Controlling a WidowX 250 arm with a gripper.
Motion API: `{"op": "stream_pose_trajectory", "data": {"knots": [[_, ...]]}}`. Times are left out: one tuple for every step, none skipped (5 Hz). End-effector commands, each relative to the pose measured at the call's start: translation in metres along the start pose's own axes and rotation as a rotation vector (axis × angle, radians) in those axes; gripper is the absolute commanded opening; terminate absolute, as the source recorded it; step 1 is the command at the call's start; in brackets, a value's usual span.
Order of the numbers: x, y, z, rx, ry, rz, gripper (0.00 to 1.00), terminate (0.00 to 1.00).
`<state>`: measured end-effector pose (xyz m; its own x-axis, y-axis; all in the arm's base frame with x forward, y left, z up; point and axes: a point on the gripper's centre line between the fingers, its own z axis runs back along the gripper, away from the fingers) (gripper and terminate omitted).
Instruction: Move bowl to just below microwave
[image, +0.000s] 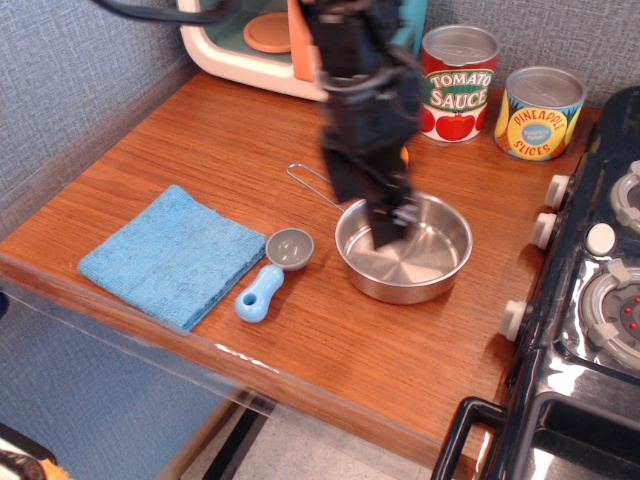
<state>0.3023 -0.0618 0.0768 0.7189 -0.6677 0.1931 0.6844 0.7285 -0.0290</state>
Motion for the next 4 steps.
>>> {"op": "stream_pose_trajectory", "data": {"knots": [[0.047,-0.049,-0.011,0.024,-0.02,-0.163,1.0,0.0],[0.041,-0.042,-0.048,0.069,0.084,-0.13,1.0,0.0],[0.033,-0.033,-0.067,0.138,0.152,-0.058,1.0,0.0],[0.03,-0.033,-0.07,0.146,0.162,-0.049,1.0,0.0]]}}
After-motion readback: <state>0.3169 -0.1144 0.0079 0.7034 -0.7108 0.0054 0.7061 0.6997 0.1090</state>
